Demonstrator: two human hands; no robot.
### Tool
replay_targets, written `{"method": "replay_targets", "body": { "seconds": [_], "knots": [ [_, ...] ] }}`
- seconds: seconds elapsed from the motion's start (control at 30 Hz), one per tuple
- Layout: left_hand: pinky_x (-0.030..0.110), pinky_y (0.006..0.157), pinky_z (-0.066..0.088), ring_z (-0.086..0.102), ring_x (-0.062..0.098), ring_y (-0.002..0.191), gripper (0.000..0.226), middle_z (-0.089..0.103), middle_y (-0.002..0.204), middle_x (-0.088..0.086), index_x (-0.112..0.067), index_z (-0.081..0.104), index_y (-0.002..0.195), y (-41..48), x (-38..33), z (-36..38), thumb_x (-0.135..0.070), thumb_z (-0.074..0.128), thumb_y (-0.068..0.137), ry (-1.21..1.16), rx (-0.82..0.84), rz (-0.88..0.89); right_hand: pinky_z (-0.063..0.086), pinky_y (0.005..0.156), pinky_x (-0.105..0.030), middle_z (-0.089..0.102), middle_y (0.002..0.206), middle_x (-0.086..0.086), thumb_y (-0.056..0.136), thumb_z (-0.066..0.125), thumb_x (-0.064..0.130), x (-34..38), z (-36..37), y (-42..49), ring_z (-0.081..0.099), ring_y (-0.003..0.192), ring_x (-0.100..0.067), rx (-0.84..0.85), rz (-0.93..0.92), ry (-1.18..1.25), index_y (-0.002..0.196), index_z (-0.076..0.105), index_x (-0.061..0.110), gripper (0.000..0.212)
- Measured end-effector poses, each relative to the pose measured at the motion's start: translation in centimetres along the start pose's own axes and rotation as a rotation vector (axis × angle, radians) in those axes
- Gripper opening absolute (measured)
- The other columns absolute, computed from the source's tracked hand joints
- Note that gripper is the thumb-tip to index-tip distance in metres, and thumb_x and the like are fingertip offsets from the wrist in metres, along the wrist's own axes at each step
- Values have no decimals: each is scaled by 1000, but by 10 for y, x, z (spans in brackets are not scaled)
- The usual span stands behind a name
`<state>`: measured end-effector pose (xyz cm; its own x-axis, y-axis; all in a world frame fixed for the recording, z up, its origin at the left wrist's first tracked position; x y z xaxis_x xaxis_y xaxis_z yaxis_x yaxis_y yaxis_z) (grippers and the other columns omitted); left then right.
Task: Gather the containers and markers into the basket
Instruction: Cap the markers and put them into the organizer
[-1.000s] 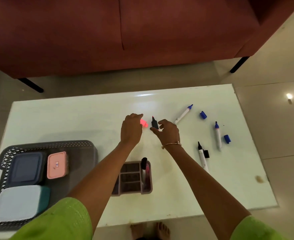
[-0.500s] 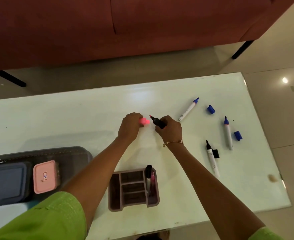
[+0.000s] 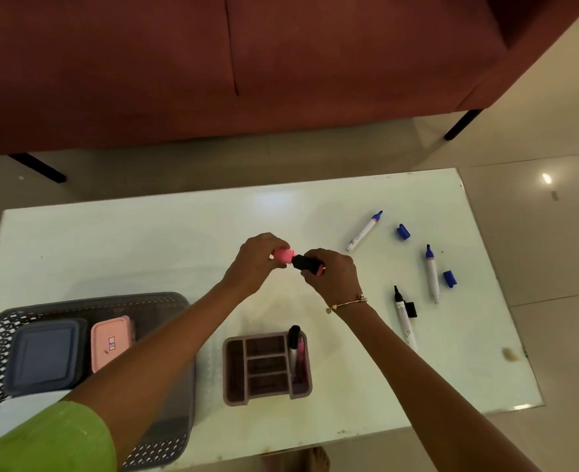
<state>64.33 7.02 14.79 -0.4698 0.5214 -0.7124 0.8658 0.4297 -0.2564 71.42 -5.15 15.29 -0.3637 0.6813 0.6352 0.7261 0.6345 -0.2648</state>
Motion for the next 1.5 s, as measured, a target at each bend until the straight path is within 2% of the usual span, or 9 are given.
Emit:
{"method": "replay_targets", "body": {
  "seconds": [0.13,0.3,0.4,0.53,0.8,0.93,1.1,1.37,1.5],
  "knots": [
    [30,82,48,58,17,84,32,70,99,10,-8,70,103,-15,-13,-9,-6,76,71,-72,42,-9,46,79,-31,70,97,-18,75,71,6,13,-11,-5,63,90,-32,5,-66,96,104,69,7,30],
    [41,79,53,65,31,79,27,73,91,14,-10,72,101,-37,-17,-11,-7,74,74,-179,137,-108,34,70,3,72,101,-12,76,69,6,10,-9,-17,63,92,-23,77,-56,175,103,70,9,27],
    [29,68,50,63,27,76,25,73,90,15,-9,73,99,-41,-25,-9,-5,73,74,-176,105,-102,32,66,4,72,96,-10,77,67,4,12,-7,-24,57,80,-18,89,-77,183,101,70,9,25],
    [11,69,42,59,16,82,31,73,99,11,-7,71,103,-44,-29,-2,-4,74,72,-137,133,-88,34,68,0,72,92,-9,76,69,3,6,-5,-34,55,76,-13,79,-51,194,103,69,9,28],
    [17,74,45,57,14,88,51,67,106,2,-15,64,116,-67,-32,0,-1,77,68,-119,110,-25,49,73,-30,72,91,-8,72,70,19,20,-11,-55,63,81,-25,123,-42,-59,103,65,17,31],
    [30,94,47,57,17,105,50,62,121,1,-20,58,124,-81,-10,-23,0,67,79,26,11,-48,45,69,-25,72,88,-2,67,77,21,33,-21,-73,64,84,-18,33,-7,109,91,65,14,28],
    [35,92,48,61,21,103,35,66,116,4,-14,62,117,-109,18,-67,1,55,86,2,-282,-204,45,69,-24,63,86,0,63,82,18,66,16,-97,57,74,-14,108,46,326,91,68,12,32],
    [27,87,47,61,15,96,31,66,118,2,-15,62,116,-133,45,-78,-3,52,89,-77,-364,-293,46,82,-32,69,99,-13,83,63,30,71,85,-102,62,93,-27,248,29,16,99,68,7,29],
    [32,89,49,62,17,96,31,66,117,1,-17,62,115,-131,44,-73,-5,52,88,-68,-334,-286,31,67,-26,62,88,-16,89,55,36,72,102,-104,54,80,-27,282,8,-39,87,67,3,36]
  ]
}}
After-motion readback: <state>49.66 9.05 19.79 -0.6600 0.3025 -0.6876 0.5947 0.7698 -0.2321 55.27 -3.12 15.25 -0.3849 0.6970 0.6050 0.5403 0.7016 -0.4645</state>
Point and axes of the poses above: each hand's wrist, its own y-axis towards the middle knuckle, its own z-axis out of the palm, x = y × z, the point moved 8 cm from there along y, towards the middle knuckle
